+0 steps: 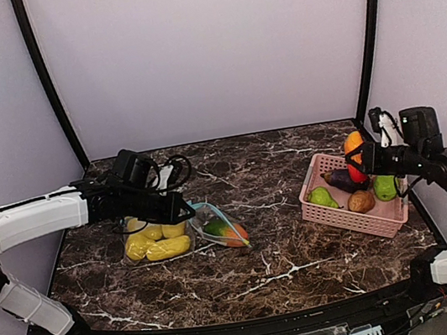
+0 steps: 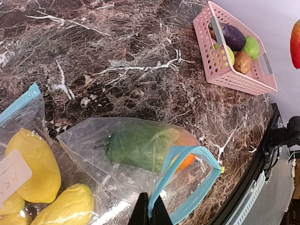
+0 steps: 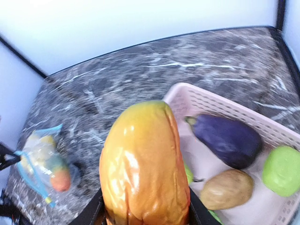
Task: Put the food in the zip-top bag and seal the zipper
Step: Pick up the fake fruit from the bin, then place the fake fruit in the zipper food storage bag.
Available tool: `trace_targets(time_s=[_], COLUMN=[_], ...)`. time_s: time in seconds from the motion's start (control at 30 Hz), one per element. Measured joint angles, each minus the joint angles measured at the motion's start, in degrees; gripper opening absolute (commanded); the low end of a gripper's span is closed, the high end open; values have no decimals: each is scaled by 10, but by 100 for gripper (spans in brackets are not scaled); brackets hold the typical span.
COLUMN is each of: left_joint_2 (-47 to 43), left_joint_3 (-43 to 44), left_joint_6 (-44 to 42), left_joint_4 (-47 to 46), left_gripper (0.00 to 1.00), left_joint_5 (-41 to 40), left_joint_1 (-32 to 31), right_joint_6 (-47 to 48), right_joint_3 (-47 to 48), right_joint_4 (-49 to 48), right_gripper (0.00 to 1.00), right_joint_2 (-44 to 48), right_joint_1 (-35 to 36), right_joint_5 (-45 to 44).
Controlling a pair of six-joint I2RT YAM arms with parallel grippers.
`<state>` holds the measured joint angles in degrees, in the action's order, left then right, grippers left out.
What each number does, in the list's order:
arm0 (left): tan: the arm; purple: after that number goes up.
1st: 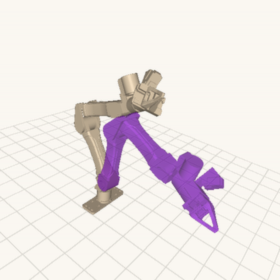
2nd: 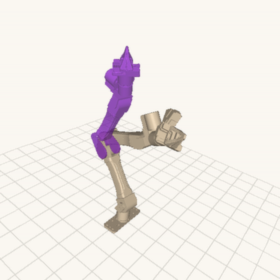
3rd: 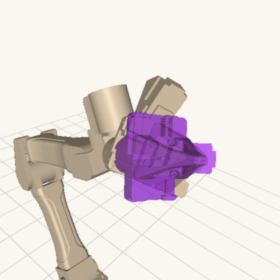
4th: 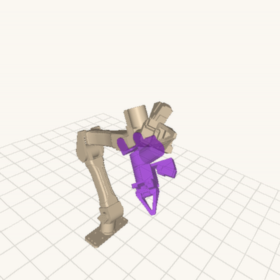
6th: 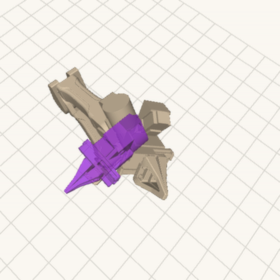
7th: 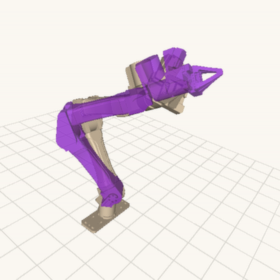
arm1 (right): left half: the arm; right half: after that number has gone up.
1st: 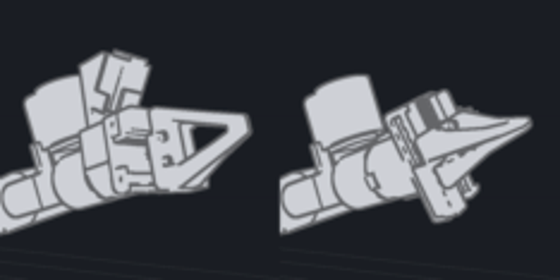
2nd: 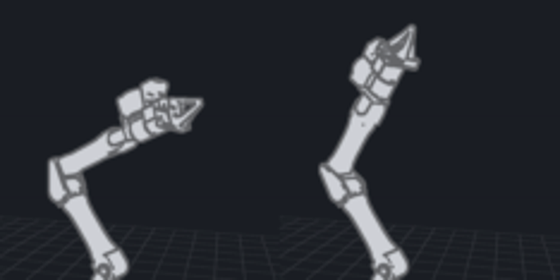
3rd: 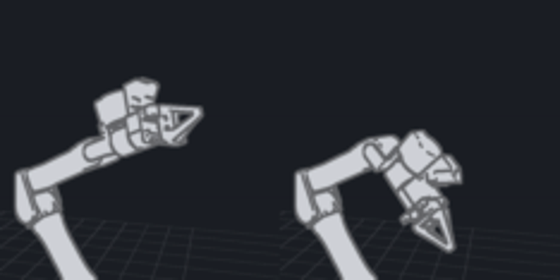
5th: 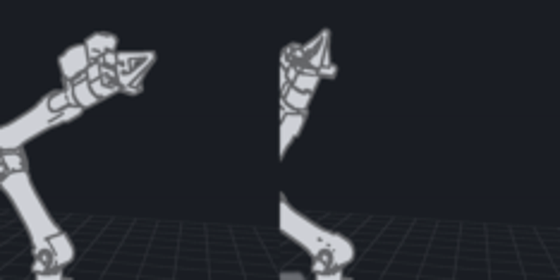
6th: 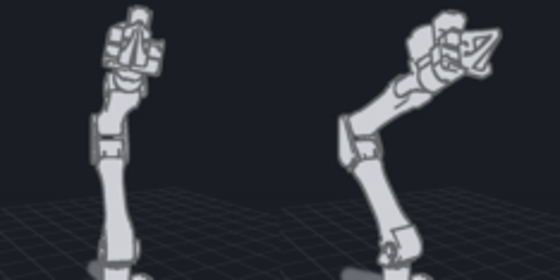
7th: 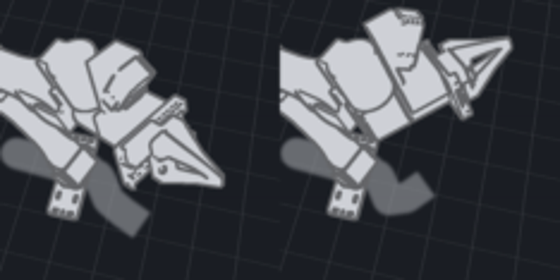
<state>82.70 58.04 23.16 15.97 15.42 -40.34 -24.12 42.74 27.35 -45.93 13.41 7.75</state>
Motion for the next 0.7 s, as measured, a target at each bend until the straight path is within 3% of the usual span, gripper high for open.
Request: trace_targets(time_s=[0.23, 0.5, 0.7], left_joint_2=[17, 39, 42], left_joint_3=[9, 11, 11], left_joint_6=[-2, 2, 6], left_joint_4=[-1, -1, -2], left_gripper=[1, 1, 1], left_joint_5=[28, 45, 49], left_joint_1=[0, 0, 0], right_joint_6=[33, 72, 110], right_joint_3=[37, 170, 270], right_joint_4=[-85, -132, -145], right_gripper=[33, 34, 32], right_joint_2=[-53, -274, -428], right_joint_1=[146, 343, 421], right_joint_5=[113, 125, 117])
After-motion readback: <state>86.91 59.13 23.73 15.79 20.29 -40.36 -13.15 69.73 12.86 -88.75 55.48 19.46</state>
